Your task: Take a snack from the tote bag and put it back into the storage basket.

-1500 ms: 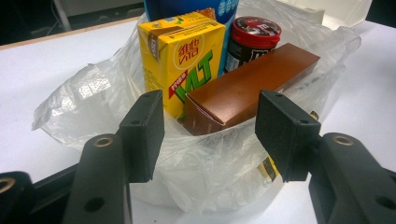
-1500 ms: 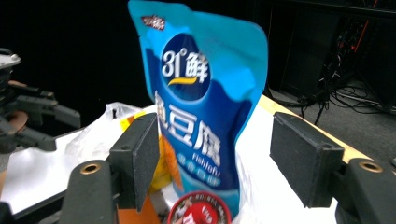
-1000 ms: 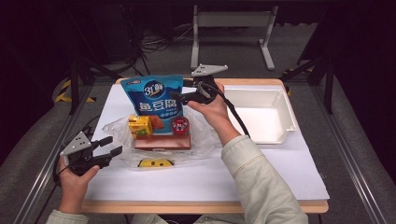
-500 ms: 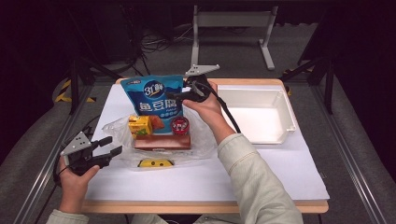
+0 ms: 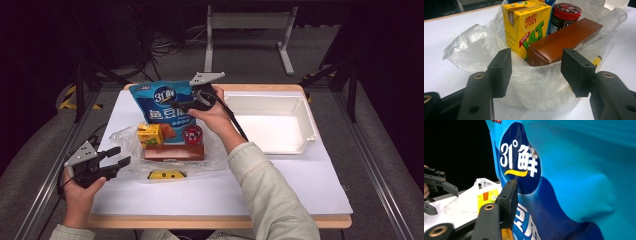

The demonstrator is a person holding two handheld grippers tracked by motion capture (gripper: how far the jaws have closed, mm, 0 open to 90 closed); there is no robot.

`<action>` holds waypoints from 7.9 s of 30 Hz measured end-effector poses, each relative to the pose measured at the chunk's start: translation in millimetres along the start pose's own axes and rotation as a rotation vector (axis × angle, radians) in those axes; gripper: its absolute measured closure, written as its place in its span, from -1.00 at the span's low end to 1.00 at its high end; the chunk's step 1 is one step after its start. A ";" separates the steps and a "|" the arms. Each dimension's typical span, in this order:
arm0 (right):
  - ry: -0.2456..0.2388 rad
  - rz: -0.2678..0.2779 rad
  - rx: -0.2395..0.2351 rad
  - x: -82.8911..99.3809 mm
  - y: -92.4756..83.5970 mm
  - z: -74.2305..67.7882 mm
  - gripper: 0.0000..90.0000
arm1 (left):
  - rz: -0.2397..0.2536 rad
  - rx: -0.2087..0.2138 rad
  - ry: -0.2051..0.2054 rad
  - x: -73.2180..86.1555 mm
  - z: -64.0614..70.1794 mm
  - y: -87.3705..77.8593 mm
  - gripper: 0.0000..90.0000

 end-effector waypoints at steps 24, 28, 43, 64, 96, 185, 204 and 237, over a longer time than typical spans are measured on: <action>-0.089 -0.058 -0.020 -8.0 1.6 -5.9 1.00 | -0.019 0.015 0.001 0.8 -0.3 1.4 0.15; -0.100 -0.041 -0.028 -14.6 0.2 -9.2 1.00 | -0.021 0.016 0.002 1.1 -0.1 2.4 0.14; -0.144 0.022 -0.020 -57.0 -22.3 -15.6 1.00 | -0.030 0.016 0.007 1.7 -1.0 4.1 0.14; -0.179 0.081 -0.003 -87.7 -50.8 -18.1 1.00 | -0.025 -0.006 -0.002 3.4 -4.1 4.1 0.04; -0.123 0.049 0.106 -74.7 -144.4 11.4 1.00 | -0.019 -0.019 -0.011 3.7 -4.7 4.3 -0.01; 0.141 -0.044 0.387 71.6 -222.3 92.0 1.00 | -0.033 -0.019 -0.028 5.0 -3.9 3.6 -0.02; 0.156 -0.028 0.404 82.1 -218.9 93.0 0.97 | -0.031 -0.009 -0.025 4.9 -3.1 3.8 -0.03; -0.001 0.011 0.538 25.9 -256.8 72.5 0.06 | -0.045 -0.019 -0.027 5.5 -3.4 6.7 -0.03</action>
Point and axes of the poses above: each handheld gripper's, and its own axes: y roughly forward along the jaws, x roughly out of its underside, z roughly to its right, the point moved 1 cm from there along y, roughly forward along the jaws, and after that the axes turned 15 degrees about -y, right-handed, at the moved point
